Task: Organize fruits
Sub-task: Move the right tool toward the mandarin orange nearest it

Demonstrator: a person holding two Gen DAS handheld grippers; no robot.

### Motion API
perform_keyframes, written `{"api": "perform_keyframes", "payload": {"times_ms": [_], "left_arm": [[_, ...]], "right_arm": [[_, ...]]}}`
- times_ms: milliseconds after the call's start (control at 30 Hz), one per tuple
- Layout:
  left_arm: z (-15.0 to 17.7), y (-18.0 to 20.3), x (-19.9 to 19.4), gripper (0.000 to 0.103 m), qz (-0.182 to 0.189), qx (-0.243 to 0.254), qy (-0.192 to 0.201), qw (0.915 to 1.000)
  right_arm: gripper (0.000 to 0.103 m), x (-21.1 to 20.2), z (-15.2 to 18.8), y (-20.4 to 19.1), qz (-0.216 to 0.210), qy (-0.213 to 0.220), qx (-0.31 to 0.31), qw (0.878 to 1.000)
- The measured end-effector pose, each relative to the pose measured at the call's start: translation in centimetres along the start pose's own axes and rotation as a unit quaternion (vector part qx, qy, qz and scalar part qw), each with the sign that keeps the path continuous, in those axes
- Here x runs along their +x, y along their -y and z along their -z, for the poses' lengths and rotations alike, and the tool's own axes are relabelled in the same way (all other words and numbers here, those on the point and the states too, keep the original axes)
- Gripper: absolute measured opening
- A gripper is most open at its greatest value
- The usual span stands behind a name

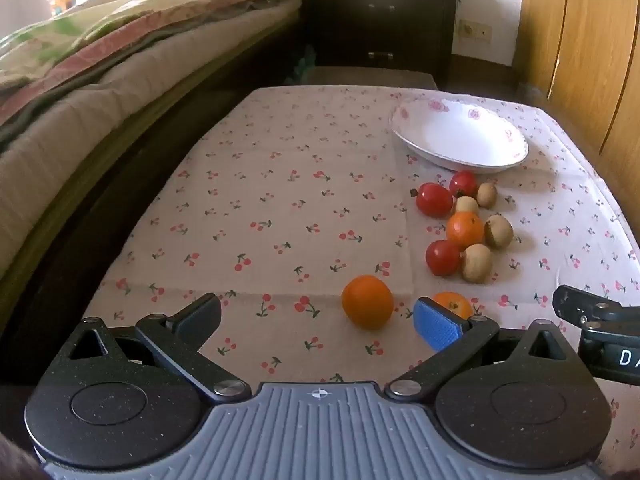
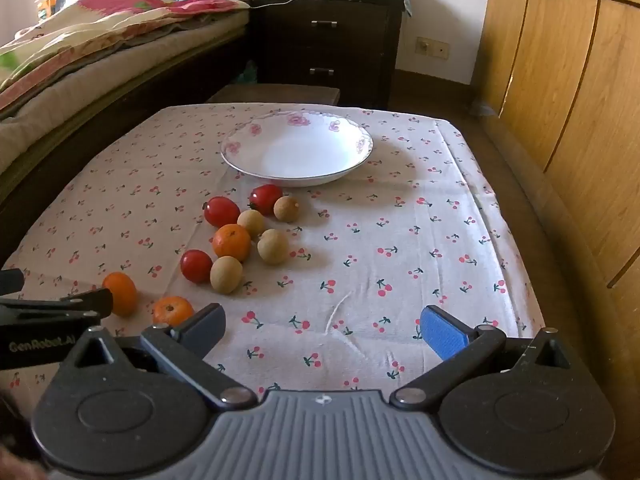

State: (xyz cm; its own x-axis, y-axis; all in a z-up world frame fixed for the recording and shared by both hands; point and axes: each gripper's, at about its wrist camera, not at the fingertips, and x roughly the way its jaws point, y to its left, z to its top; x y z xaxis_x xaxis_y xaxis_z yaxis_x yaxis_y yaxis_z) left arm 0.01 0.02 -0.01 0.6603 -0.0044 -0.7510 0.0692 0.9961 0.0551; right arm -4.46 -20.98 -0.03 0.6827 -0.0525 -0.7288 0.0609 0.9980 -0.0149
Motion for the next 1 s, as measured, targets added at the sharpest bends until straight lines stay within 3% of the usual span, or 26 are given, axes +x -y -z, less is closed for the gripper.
{"api": "perform_keyframes", "payload": {"times_ms": [133,300,1000], "left_arm": [[0.8,-0.6,0.2,0.103,0.005,-0.004,0.001,1.0],[0.1,-0.6,1.3,0.103,0.0,-0.004,-0.032,0.9995],[0.4,0.3,1.1,0.103,0.009,0.006,-0.044,0.999]], "right_arm": [[0.103,0.0,-0.3,0.0,0.0,0.001,0.0,1.0],[0.103,0.5,0.3,-0.3,0.004,0.0,-0.004,1.0],[0.103,1.1,0.7,-0.8,0.001,-0.027,-0.015,1.0]]}}
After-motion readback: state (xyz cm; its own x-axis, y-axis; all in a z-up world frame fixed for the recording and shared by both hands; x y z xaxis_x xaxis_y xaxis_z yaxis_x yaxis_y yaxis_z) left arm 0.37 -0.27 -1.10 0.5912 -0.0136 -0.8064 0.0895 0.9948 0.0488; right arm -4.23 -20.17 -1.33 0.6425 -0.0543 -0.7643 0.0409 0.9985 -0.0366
